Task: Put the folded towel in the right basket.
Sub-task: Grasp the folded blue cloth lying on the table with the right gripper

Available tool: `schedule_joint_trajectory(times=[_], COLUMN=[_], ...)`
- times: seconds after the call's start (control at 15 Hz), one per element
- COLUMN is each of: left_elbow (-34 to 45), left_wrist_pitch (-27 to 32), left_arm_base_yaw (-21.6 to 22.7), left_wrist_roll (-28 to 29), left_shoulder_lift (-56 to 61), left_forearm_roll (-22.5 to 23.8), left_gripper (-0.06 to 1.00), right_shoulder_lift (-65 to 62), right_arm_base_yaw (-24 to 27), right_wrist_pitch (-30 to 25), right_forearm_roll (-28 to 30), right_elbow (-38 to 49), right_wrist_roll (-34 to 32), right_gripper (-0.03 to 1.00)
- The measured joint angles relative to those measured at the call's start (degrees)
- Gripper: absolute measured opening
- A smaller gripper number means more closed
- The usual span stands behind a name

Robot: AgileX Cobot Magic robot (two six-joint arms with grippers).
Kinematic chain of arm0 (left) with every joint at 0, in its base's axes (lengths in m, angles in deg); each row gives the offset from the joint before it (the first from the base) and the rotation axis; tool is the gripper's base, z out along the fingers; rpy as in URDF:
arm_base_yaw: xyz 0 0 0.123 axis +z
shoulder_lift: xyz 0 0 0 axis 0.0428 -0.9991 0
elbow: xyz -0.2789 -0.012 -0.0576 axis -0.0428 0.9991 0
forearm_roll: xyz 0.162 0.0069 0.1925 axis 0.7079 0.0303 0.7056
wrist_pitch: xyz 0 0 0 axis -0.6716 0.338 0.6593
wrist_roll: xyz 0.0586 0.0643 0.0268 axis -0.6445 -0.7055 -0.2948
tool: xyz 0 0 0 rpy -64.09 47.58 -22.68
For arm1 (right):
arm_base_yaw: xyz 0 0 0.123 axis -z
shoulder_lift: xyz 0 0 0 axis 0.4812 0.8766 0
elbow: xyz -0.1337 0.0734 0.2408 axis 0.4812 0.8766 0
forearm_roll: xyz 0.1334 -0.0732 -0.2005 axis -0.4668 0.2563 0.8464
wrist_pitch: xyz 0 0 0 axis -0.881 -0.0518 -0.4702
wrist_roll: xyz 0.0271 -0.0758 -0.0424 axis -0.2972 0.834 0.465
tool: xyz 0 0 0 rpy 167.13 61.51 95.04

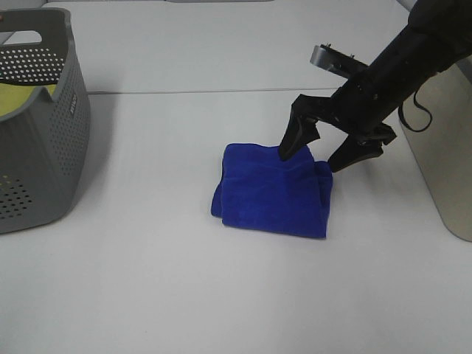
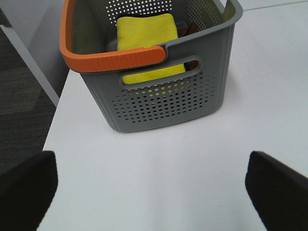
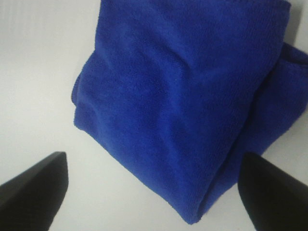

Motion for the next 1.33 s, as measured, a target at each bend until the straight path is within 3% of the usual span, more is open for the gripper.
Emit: schedule_joint_trajectory(times=[0.27, 0.8, 1.07, 1.2, 1.33], left_elbow=[0.0, 0.0, 0.0, 0.0, 0.0], left_wrist_pitch=[0.0, 0.0, 0.0, 0.0, 0.0], left_arm_base_yaw=[0.0, 0.0, 0.0, 0.0, 0.0], left_wrist_roll=[0.0, 0.0, 0.0, 0.0, 0.0], left_shoulder_lift=[0.0, 0.0, 0.0, 0.0, 0.0], left_forearm_roll=[0.0, 0.0, 0.0, 0.0, 0.0], left_gripper=[0.99, 0.99, 0.99, 0.99, 0.99], right_shoulder_lift=[6.65, 10.77, 11.92, 12.03, 12.15], right_arm_base_yaw=[0.0, 0.23, -6.59, -11.23, -15.41], right_wrist_pitch=[2.46, 1.78, 6.07, 10.6, 14.95], right_forearm_roll=[-0.17, -1.72, -1.55, -0.4, 4.64], right_elbow=[-0.06, -1.09, -1.72, -1.72, -1.72], right_wrist_roll=[0.0, -0.06, -1.09, -2.81, -6.13], right_gripper=[0.92, 0.92, 0.91, 0.85, 0.65])
